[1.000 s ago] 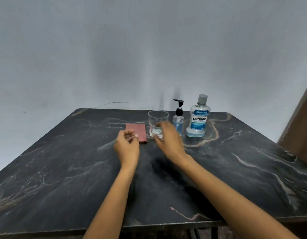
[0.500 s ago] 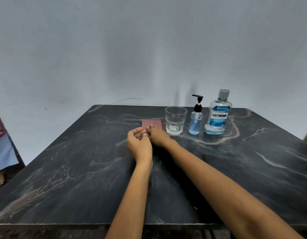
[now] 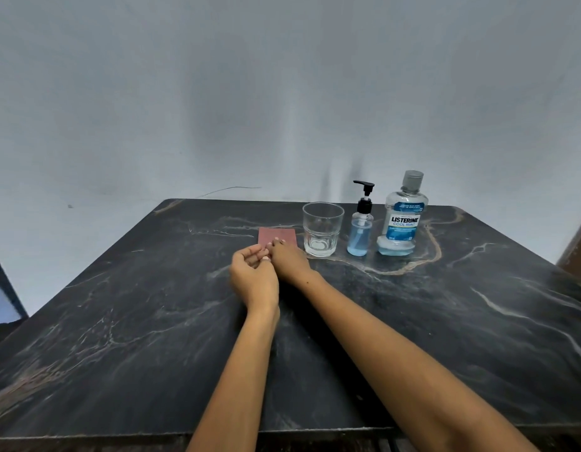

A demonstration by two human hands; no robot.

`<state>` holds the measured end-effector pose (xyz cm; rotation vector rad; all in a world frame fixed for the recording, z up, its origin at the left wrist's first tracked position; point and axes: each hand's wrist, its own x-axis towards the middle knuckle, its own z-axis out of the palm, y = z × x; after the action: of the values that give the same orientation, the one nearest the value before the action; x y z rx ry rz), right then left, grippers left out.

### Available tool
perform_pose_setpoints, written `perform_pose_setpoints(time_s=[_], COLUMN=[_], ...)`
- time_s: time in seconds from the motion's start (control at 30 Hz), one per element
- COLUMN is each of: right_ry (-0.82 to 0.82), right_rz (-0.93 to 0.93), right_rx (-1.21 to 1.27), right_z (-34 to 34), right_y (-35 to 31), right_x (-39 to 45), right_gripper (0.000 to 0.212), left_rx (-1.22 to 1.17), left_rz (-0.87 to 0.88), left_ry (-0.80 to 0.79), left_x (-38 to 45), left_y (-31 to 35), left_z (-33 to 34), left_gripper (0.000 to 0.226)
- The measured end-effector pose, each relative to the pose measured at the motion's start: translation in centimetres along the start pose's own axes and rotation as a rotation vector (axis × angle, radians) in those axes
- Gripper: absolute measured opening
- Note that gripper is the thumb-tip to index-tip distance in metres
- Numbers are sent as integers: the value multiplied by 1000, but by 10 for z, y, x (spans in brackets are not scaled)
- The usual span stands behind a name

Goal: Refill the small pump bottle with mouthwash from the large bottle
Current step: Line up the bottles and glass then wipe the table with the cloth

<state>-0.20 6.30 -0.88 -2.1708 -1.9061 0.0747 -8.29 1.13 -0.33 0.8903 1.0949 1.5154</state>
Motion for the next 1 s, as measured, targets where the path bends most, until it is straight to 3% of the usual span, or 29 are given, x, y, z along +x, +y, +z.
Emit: perform_pose_setpoints(time_s=[0.13,0.27,0.33,0.43,0.53,0.6,0.73,0.8,0.87,1.0], right_ry=[46,174,251,303,246,163,67,106,226,561], right_rz=[65,179,260,409,548,537,505,489,481,345], right_rx=[57,298,573,1203,1729,1951,2122,2098,1871,719], right_z=[3,-1,-5,-21,-46,-59,-83,-96,-106,-118], right_y=[-6,-7,-8,-10,-5,6,41,61,81,106], right_x=[1,-1,-4,-13,-33,-52,-110,-144,-176,-230], right_gripper=[29,26,30,38,37,34,31,24,24,32], left_rx=[-22,-40,-41,-33,-39,-47,41,167,340,706], left_rz=[-9,-10,-23,-52,-73,-83,-49,45,193,499], left_ry=[9,40,42,34,1,-44,-238,-358,-479,-660], left_x=[1,1,1,-1,-6,-9,-18,-26,-36,-51], left_y=[0,1,2,3,7,12,23,25,23,18], left_z=[-1,-2,-2,-2,-2,-4,-19,-33,-52,-92], left_gripper=[27,29,29,29,28,26,17,13,10,13])
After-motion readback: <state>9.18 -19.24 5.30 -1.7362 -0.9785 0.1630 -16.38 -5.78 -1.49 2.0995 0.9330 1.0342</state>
